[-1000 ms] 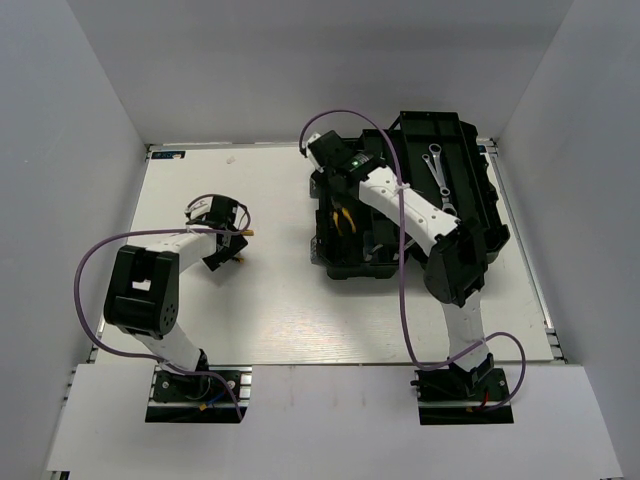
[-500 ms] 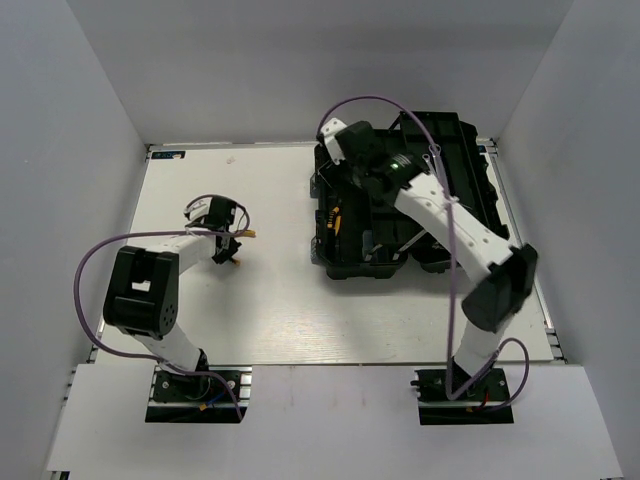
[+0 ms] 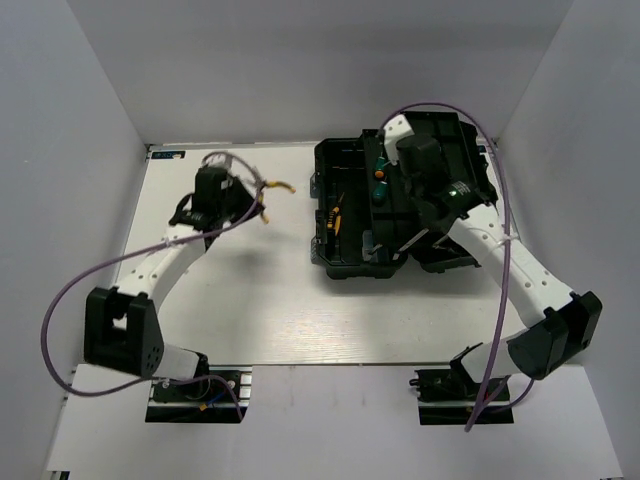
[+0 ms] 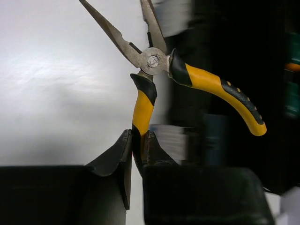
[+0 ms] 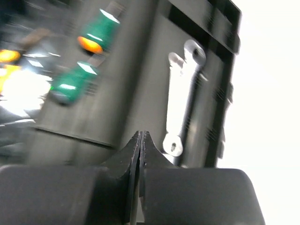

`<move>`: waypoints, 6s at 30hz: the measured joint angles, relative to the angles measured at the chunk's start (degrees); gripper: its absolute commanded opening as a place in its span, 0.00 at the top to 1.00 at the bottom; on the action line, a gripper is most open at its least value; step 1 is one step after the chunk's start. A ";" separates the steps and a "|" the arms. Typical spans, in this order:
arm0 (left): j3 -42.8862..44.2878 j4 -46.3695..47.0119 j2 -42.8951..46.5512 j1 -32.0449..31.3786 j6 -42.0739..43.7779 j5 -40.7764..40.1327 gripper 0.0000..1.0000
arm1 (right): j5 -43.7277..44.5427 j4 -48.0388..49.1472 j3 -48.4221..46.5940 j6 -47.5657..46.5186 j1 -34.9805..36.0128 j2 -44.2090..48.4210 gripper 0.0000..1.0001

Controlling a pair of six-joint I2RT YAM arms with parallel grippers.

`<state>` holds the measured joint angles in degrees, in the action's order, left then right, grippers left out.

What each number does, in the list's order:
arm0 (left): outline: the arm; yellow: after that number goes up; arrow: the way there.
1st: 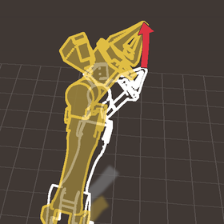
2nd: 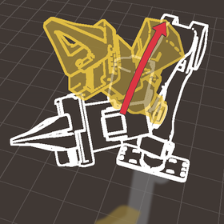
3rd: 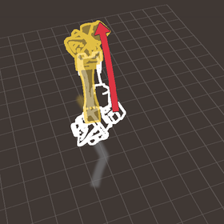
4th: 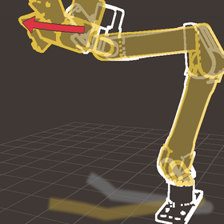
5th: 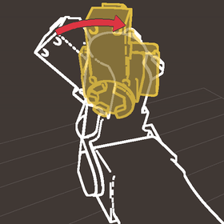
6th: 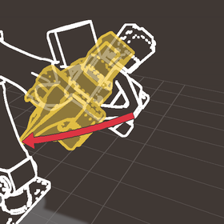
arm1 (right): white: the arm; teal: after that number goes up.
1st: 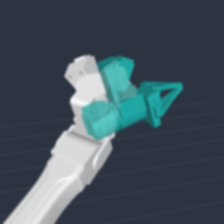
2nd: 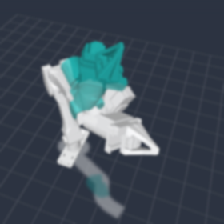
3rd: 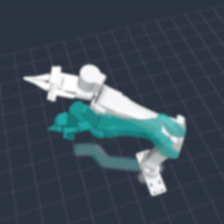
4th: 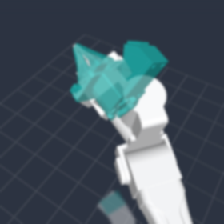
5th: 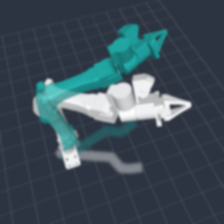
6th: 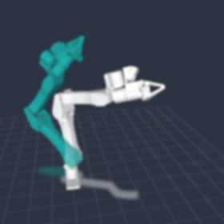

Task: Sort the tools into containers

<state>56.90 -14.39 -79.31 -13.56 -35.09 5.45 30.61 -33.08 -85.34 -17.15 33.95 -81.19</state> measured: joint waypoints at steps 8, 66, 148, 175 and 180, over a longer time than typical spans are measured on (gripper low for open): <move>27.41 -2.27 -17.53 -8.68 9.79 10.21 1.00 | 1.77 0.35 6.56 1.18 -13.31 6.36 1.00; -5.18 -2.78 4.74 -15.69 12.02 -1.79 0.19 | -48.46 2.45 4.02 9.20 -57.94 -13.27 0.44; 13.31 3.54 -25.44 -19.47 9.29 8.70 0.40 | -58.88 -17.07 -20.52 4.98 -44.65 -14.84 1.00; 18.21 -1.53 -27.87 -19.74 9.49 8.57 0.40 | -53.33 -11.67 -22.99 4.70 -7.06 -15.04 0.55; 18.91 -2.51 -28.00 -19.76 9.31 8.15 0.40 | -53.24 -15.21 -22.82 4.72 -6.88 -13.99 0.53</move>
<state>75.81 -16.91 -107.31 -33.32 -25.78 13.61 -22.63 -48.29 -108.16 -12.43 27.07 -95.18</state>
